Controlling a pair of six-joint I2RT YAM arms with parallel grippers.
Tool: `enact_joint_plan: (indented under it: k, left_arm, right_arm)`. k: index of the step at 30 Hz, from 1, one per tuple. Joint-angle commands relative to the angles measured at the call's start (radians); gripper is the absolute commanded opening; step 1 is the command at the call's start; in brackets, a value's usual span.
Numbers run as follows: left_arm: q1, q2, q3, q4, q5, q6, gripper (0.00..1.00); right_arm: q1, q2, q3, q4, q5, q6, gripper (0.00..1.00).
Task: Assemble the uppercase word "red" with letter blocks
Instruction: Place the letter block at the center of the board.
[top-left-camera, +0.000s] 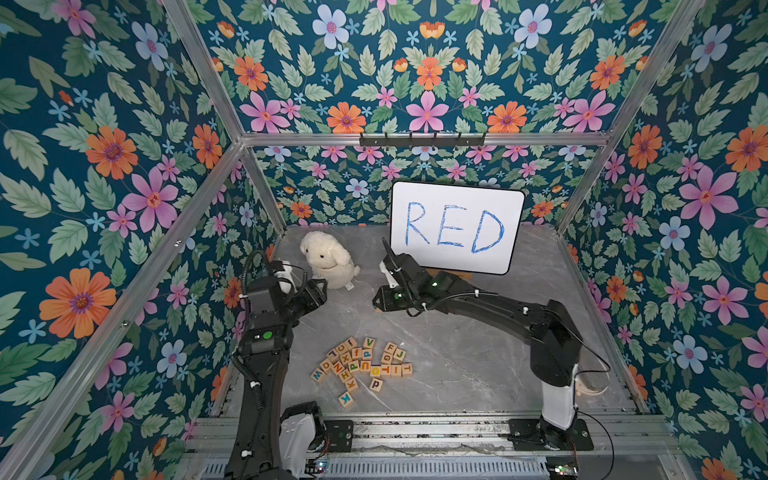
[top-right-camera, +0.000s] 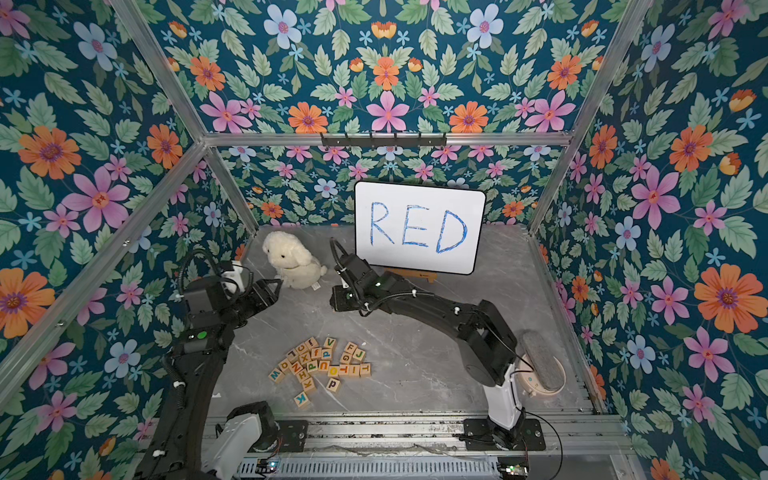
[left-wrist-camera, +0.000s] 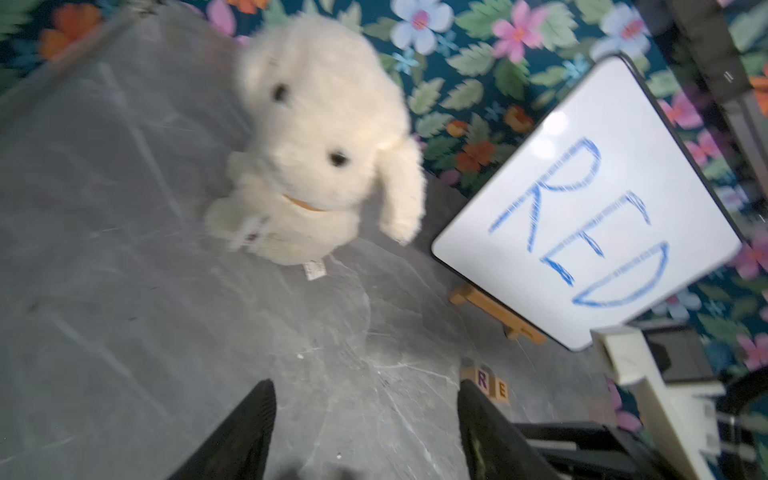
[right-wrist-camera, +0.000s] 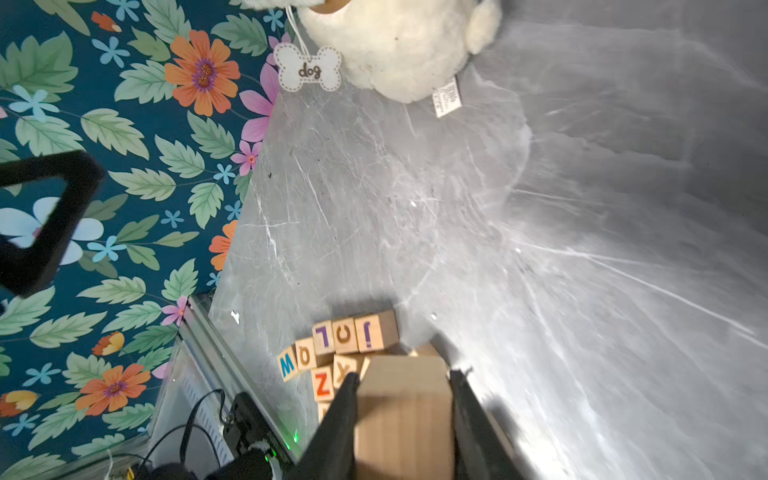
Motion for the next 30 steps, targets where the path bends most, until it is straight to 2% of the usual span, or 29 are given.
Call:
enact_joint_plan:
  k: [1, 5, 9, 13, 16, 18, 24, 28, 30]
  left_arm:
    - [-0.139, -0.025, -0.023, 0.206, -0.029, 0.125, 0.7]
    - [-0.272, -0.044, -0.071, 0.316, -0.016, 0.274, 0.66]
    - [-0.372, -0.079, -0.152, 0.472, 0.048, 0.464, 0.58]
    - [-0.469, -0.104, -0.199, 0.601, 0.097, 0.588, 0.54]
    - [-0.567, -0.112, -0.21, 0.648, 0.063, 0.694, 0.55]
    - [-0.607, -0.099, -0.219, 0.707, 0.058, 0.719, 0.55]
    - [-0.687, -0.005, -0.206, 0.861, 0.075, 0.732, 0.54]
    - [-0.706, 0.055, -0.162, 0.838, 0.118, 0.74, 0.56]
    - [-0.715, 0.054, -0.175, 0.887, 0.106, 0.72, 0.57]
  right_arm:
    - [-0.04, -0.147, -0.168, 0.123, -0.011, 0.057, 0.18]
    - [-0.093, -0.345, -0.344, 0.155, -0.042, 0.105, 0.18]
    - [-0.124, -0.497, -0.43, 0.189, -0.077, 0.124, 0.18]
    - [-0.126, -0.597, -0.482, 0.268, -0.103, 0.161, 0.19]
    - [-0.142, -0.642, -0.55, 0.416, -0.155, 0.262, 0.2]
    - [-0.157, -0.654, -0.575, 0.483, -0.192, 0.335, 0.2]
    - [-0.16, -0.716, -0.588, 0.491, -0.201, 0.385, 0.2]
    - [-0.16, -0.737, -0.595, 0.524, -0.23, 0.417, 0.2]
    - [-0.16, -0.739, -0.59, 0.527, -0.253, 0.419, 0.21]
